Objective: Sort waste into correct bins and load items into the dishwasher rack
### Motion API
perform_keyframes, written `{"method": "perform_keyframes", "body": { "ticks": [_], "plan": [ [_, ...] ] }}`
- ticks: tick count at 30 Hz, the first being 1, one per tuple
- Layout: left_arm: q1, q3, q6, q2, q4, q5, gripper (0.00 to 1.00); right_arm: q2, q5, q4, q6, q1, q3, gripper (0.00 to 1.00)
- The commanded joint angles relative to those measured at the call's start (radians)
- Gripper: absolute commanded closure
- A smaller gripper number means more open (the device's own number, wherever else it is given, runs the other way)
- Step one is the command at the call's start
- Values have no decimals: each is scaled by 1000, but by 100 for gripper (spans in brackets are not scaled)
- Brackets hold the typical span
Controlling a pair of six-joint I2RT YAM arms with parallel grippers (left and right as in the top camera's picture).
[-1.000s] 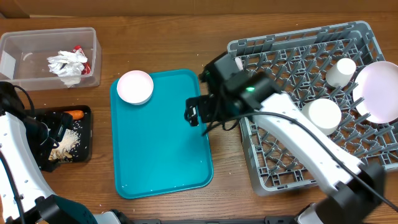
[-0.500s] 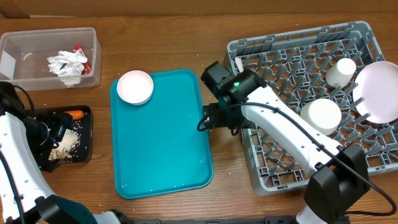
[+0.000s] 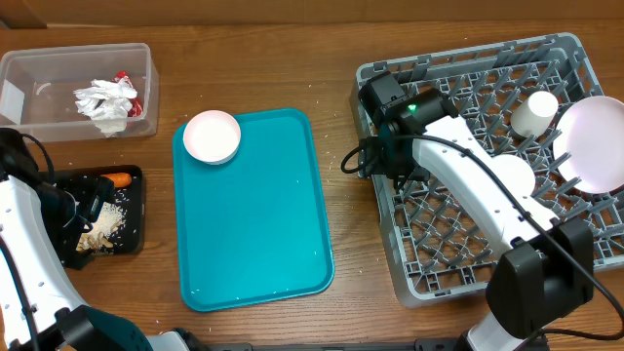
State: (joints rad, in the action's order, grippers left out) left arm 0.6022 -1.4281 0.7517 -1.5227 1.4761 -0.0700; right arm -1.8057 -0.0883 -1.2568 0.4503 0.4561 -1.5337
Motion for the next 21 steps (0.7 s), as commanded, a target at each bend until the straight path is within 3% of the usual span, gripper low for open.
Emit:
{"method": "perform_keyframes", "body": {
  "ticks": [1, 8, 16, 21],
  "plan": [
    [0, 2, -15, -2, 0, 2, 0, 10, 38, 37, -13, 3, 60, 23],
    [0, 2, -15, -2, 0, 2, 0, 10, 42, 112, -12, 2, 135, 31],
    [0, 2, -15, -2, 0, 2, 0, 10, 42, 150, -5, 3, 135, 55],
    [0, 2, -15, -2, 0, 2, 0, 10, 42, 169, -5, 3, 139, 60]
  ]
}}
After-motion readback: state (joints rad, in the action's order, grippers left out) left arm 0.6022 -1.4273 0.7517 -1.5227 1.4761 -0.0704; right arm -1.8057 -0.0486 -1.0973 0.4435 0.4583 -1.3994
